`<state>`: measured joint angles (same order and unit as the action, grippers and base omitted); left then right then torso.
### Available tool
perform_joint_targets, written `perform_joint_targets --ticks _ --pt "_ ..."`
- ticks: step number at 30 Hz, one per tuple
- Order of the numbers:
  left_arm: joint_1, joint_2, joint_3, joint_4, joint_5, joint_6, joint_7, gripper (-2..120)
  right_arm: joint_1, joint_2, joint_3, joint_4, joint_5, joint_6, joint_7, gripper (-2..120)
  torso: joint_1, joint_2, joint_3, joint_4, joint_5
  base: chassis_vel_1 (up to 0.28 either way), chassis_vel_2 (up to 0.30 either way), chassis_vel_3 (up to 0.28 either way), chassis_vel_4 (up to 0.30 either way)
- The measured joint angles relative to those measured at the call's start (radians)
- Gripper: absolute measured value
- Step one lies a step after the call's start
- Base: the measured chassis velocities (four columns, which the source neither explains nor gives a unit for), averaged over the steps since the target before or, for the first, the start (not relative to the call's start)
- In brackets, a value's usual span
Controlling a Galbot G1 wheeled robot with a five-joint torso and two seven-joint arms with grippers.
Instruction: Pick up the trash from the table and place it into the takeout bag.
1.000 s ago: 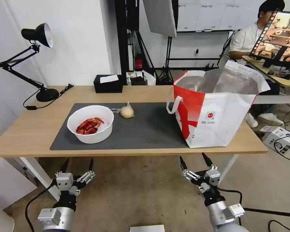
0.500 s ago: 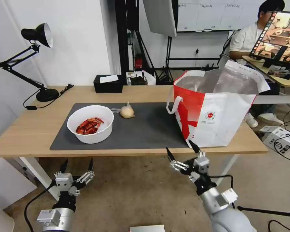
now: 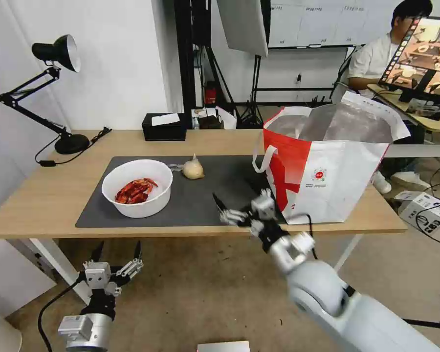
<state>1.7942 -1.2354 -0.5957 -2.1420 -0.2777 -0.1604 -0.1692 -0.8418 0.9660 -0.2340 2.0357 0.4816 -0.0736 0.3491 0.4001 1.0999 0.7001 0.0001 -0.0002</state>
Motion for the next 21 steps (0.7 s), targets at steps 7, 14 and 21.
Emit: perform_joint_targets --ticks 7,14,21 --pt "-0.011 0.008 -0.003 0.015 -0.006 0.003 0.001 100 0.242 0.134 -0.134 -0.163 0.060 -0.054 0.163 100 0.000 0.000 0.000 0.0000 -0.0002 0.000 0.000 0.000 0.000" --pt "-0.020 0.008 0.002 0.035 -0.009 0.004 0.001 100 0.396 0.235 -0.214 -0.335 0.120 -0.055 0.188 100 0.000 0.000 0.000 0.0001 -0.0001 0.000 0.000 0.000 0.000" --pt "-0.035 0.024 0.005 0.054 -0.031 0.003 0.004 100 0.497 0.346 -0.278 -0.551 0.149 -0.028 0.207 100 0.000 0.000 0.000 -0.0001 0.0000 0.000 0.000 0.000 0.000"
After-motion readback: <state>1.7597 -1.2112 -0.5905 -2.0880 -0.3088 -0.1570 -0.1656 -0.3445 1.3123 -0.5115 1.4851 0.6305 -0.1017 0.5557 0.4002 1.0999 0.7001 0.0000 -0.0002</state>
